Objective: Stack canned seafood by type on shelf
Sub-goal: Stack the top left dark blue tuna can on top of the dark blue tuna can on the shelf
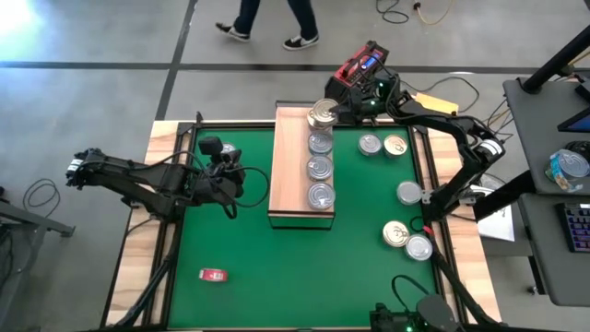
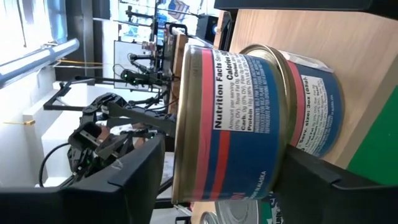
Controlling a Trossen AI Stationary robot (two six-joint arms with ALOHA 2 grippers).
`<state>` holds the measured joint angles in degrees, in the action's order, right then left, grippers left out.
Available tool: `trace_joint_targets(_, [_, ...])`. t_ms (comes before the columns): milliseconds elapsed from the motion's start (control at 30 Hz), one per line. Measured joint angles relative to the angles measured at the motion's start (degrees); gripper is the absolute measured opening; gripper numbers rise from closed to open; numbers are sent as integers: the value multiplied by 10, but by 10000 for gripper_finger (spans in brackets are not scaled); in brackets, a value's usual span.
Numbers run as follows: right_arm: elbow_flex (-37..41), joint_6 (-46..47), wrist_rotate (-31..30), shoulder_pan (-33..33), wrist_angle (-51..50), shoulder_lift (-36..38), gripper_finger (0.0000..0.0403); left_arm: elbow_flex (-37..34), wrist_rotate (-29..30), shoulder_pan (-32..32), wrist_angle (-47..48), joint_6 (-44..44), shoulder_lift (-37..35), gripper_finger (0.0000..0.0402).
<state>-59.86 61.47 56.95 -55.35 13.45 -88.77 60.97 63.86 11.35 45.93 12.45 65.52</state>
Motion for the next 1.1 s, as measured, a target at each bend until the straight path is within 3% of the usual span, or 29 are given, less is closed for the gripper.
trace_joint_targets(333, [0, 15, -3, 0, 1, 0, 278, 0, 0, 0, 0, -5, 0, 0])
trace_joint_targets(800, [1, 17, -35, 4, 0, 13, 258, 0, -23, 0, 0, -10, 0, 0])
trace_joint_targets(1100, [1, 9, -47, 7, -1, 17, 267, 0, -29, 0, 0, -10, 0, 0])
